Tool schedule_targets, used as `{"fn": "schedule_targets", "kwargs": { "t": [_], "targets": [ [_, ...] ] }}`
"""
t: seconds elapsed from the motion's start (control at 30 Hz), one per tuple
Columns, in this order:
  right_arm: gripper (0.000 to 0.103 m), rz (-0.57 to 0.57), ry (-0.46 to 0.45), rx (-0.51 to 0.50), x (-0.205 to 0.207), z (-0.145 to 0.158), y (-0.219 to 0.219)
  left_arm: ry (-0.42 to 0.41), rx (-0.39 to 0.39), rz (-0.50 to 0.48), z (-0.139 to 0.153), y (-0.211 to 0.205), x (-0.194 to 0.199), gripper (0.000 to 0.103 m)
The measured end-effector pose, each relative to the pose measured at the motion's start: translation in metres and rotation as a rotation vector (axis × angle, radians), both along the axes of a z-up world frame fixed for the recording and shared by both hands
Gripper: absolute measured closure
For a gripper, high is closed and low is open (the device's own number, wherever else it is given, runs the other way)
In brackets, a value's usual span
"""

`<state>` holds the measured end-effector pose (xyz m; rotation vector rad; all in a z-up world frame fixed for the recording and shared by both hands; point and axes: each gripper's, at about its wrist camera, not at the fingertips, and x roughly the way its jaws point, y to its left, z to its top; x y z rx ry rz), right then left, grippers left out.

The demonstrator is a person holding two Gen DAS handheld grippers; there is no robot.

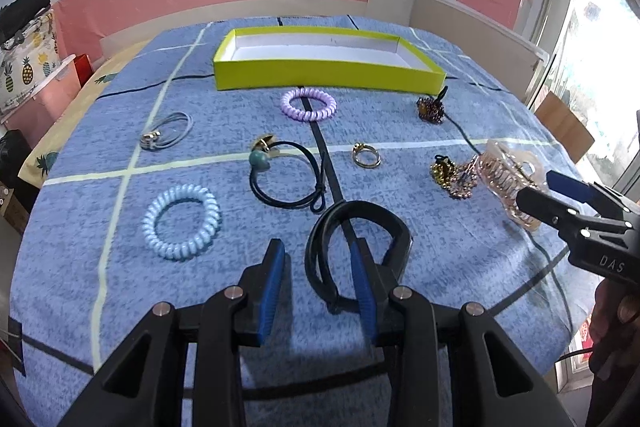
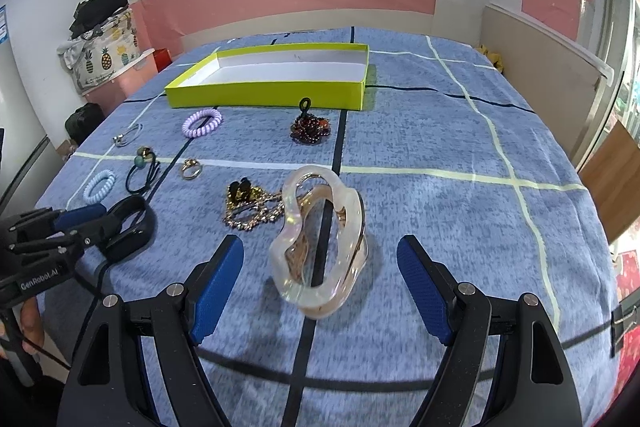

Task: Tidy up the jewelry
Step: 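Grasp the black watch band with the left tool while the right tool grasps the clear hair claw, then carry both items into the yellow-green box and open both tools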

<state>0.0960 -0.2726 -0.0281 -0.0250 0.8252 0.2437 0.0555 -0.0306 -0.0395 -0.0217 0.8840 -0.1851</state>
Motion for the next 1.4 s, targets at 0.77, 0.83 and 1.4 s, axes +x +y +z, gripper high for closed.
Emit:
{"fn": "schedule_targets", "kwargs": {
  "t": [0.77, 0.83, 1.4],
  "targets": [
    [0.057, -0.034, -0.030, -0.008, -0.005, 0.005, -0.006, -0.037, 0.017, -0.016, 0.004, 0.000, 0.002, 0.091],
    [0.057, -0.032, -0.038, -0.010, -0.008, 0.007, -0.005, -0.044, 0.014, -0.016, 0.007, 0.001, -0.001, 0.091],
    [0.058, 0.002, -0.092, 0.003, -0.024, 0.024, 0.000, -0.079, -0.002, -0.005, 0.025, 0.005, -0.007, 0.091]
  ]
}}
